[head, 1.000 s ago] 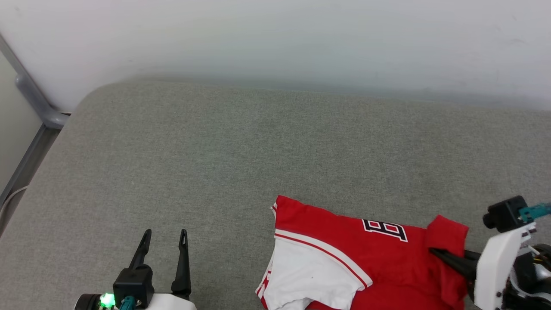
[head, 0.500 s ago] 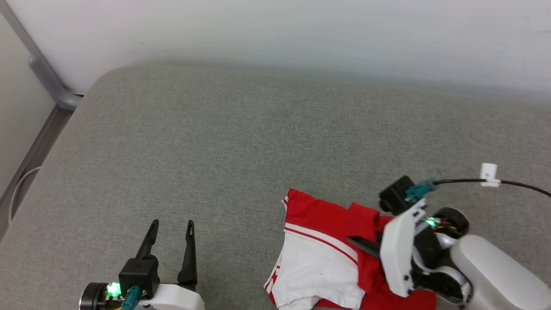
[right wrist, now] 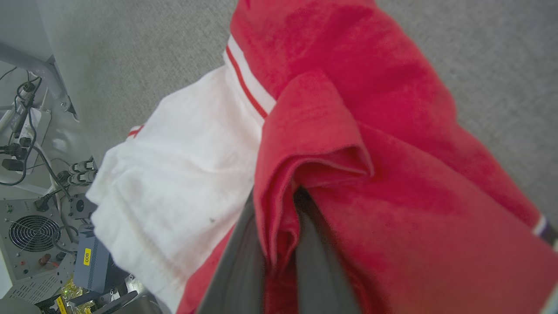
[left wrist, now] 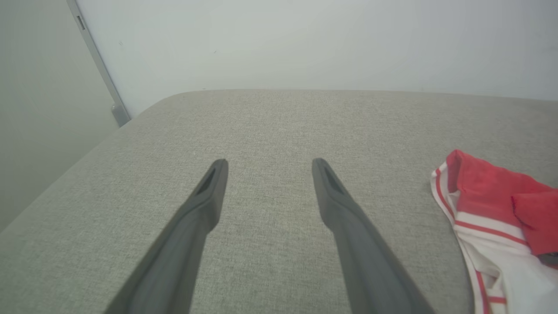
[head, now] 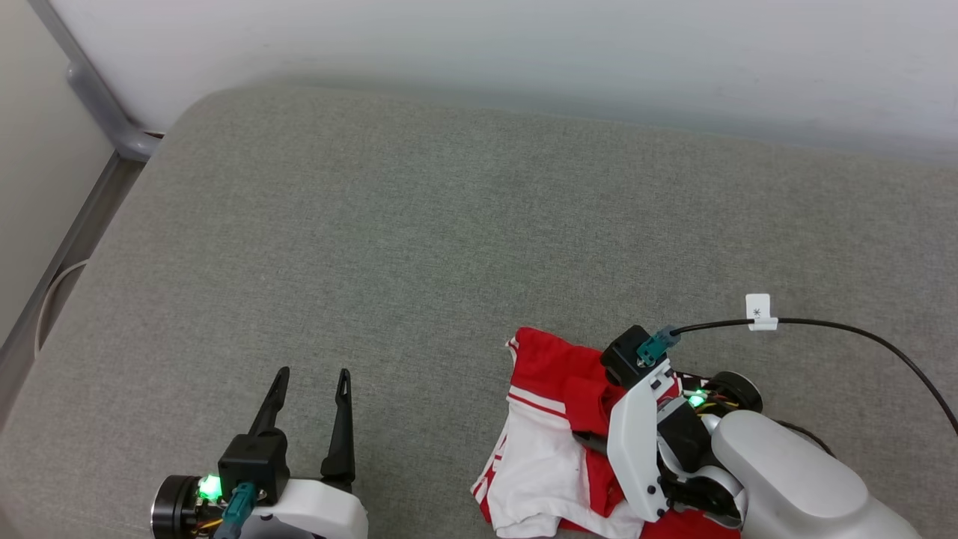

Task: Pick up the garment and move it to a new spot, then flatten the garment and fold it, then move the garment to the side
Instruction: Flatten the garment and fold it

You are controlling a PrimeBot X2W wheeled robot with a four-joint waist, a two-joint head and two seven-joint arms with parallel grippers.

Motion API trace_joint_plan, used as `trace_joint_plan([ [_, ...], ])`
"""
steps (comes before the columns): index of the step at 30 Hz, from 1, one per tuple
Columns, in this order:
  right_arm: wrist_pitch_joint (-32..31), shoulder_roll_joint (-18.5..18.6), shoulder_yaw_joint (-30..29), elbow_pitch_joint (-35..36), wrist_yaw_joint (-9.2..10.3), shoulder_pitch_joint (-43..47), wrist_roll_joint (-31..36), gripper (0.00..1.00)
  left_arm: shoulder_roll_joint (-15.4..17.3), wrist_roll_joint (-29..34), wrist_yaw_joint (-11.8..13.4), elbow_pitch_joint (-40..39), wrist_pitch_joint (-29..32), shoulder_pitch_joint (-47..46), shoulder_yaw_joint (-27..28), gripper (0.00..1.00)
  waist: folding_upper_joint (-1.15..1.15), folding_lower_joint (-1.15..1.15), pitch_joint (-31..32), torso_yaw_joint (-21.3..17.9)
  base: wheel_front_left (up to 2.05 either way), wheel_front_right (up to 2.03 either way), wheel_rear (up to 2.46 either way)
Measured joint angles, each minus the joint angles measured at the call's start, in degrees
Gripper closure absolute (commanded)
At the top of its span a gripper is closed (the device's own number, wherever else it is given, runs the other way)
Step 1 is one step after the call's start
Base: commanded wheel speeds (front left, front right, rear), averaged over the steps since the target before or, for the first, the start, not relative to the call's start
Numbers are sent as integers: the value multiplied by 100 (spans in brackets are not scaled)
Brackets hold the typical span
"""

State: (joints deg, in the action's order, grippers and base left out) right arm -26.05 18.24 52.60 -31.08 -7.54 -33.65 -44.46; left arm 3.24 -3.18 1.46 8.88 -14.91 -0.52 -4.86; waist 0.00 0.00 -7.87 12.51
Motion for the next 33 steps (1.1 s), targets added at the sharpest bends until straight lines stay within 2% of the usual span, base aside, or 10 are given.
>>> trace_joint_plan([
  [2,121,-30,83,-92,0,-21,-47,100,-3,-1,4,5,1,1,26,0,0,0,7,-14,0,0,0],
  [3,230,-40,114,-113,-1,-37,-59,96,-3,-1,5,7,1,1,48,0,0,0,19,-34,0,0,0],
  [4,347,-44,138,-124,-1,-43,-74,63,-4,-1,5,15,1,2,66,0,0,0,37,-52,0,0,0],
  [5,461,-49,156,-121,-2,-44,-100,20,-5,0,7,33,1,5,88,0,0,0,63,-70,0,0,0],
  [6,584,-48,166,-105,-2,-44,-112,0,-5,2,5,44,1,8,99,0,0,0,91,-90,0,0,0],
  [13,1433,328,101,371,3,-5,-10,0,-9,43,-45,47,0,59,179,0,0,-1,353,-247,0,0,0],
  [18,1971,635,-368,857,3,237,185,0,-4,51,-75,18,0,175,250,0,0,-1,516,-398,0,0,0],
  [25,2643,862,-1597,1368,3,834,991,0,-5,55,-107,-41,0,331,310,0,0,-1,700,-572,0,0,0],
  [29,3128,690,-2585,1562,3,1351,1661,0,-4,71,-130,-69,0,393,335,0,0,-1,782,-645,0,0,0],
  [33,3522,353,-3505,1759,3,1903,2391,0,-4,93,-145,-100,0,467,349,0,0,-1,848,-715,0,0,0],
])
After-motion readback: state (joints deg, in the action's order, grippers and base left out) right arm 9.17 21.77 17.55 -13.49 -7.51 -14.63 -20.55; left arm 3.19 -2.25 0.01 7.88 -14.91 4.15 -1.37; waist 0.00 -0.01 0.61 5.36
